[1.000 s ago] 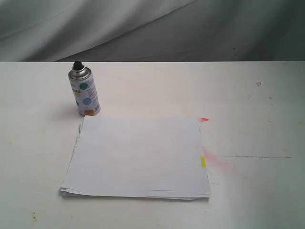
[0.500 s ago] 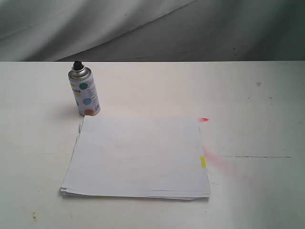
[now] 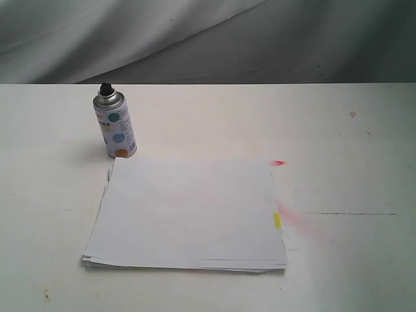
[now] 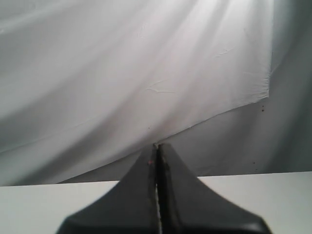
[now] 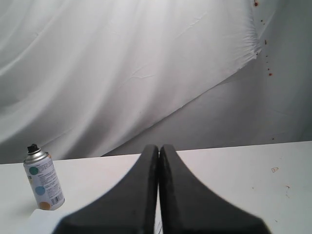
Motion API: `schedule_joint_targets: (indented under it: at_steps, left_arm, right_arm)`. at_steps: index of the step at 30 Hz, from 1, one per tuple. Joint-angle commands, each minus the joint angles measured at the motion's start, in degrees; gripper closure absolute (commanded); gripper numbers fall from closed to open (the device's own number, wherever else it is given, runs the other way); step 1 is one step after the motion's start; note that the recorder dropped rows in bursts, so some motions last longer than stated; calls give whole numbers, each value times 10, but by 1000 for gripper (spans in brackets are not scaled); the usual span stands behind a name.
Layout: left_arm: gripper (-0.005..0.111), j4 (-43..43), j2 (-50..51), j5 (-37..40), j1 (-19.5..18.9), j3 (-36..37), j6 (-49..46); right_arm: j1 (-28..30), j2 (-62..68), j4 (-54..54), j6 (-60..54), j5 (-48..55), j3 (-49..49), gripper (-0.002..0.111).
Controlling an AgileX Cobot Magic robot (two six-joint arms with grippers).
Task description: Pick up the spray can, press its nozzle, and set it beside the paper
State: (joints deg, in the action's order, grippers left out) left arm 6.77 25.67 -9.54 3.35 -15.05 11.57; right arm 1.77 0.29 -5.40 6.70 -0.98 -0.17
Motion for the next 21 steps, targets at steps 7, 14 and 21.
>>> schedule_joint_targets:
  at_steps: [7, 14, 21]
  left_arm:
    - [106, -1, 211, 145, 3, -173, 50]
    - [106, -6, 243, 142, 3, -173, 52]
    - [106, -28, 243, 142, 3, -173, 49]
  right_arm:
    - [3, -3, -2, 0, -3, 2, 108]
    - [3, -3, -2, 0, -3, 2, 108]
    - [3, -3, -2, 0, -3, 2, 108]
